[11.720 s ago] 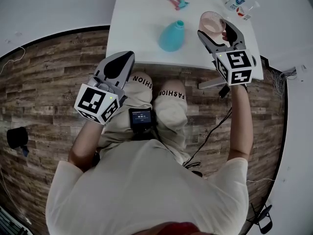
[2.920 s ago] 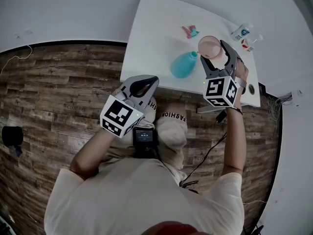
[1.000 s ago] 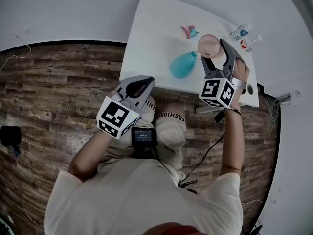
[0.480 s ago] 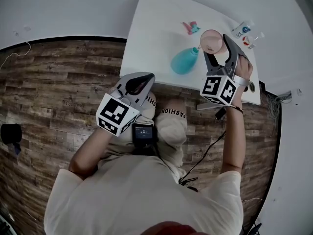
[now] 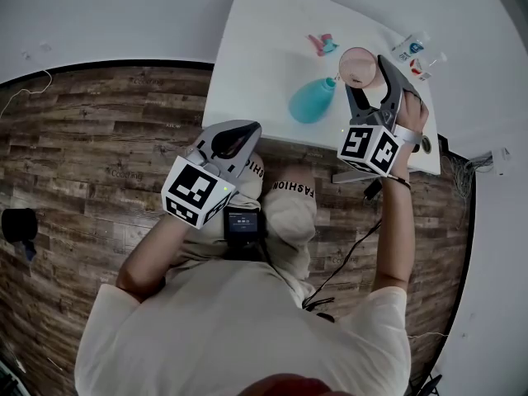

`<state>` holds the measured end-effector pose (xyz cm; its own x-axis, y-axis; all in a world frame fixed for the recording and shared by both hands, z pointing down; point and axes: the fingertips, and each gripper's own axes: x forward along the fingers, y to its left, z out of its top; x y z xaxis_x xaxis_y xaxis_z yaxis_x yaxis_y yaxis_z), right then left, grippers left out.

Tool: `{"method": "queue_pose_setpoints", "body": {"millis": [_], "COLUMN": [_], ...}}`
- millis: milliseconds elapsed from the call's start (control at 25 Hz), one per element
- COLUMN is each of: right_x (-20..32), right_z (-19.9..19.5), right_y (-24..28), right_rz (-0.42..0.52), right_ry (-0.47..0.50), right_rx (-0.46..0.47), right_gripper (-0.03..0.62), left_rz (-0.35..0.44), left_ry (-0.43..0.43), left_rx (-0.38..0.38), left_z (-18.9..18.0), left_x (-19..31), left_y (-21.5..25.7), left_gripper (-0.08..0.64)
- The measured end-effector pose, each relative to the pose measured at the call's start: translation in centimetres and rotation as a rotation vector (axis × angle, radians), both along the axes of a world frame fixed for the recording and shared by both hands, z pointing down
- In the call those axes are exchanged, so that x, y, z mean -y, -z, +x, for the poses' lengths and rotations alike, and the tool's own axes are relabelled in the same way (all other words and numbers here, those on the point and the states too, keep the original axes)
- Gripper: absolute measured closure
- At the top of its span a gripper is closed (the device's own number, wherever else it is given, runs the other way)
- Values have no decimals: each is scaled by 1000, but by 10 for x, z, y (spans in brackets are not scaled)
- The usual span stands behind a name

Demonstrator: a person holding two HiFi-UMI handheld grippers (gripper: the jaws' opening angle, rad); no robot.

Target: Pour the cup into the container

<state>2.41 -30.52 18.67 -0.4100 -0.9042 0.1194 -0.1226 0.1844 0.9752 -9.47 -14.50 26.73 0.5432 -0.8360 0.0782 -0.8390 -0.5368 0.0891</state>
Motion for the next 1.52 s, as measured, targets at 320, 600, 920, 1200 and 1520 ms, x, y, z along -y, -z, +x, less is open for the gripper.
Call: {"method": "queue_pose_setpoints", "body": {"millis": [320, 600, 920, 1200, 1520], "right_x": [0, 1, -1, 0, -1], "right_z": [0, -1, -2, -2, -4], "right_y": [4, 6, 10, 12, 16], "right_rz": [34, 63, 83, 102, 128], "right_ry": [-3, -2, -5, -6, -3], "right_rx": [-14, -23, -24, -36, -46], "right_gripper": [222, 222, 222, 222, 222], "left_rz": [-2, -5, -4, -5, -4], "left_ry": [-1, 4, 3, 4, 6], "left_rx": [1, 1, 1, -1, -1], "left_z": [0, -3, -4, -4, -4], "left_x": [0, 0, -1, -1, -2], "left_y": [0, -2, -1, -2, -1], "left_gripper": [548, 548, 548, 548, 548]}}
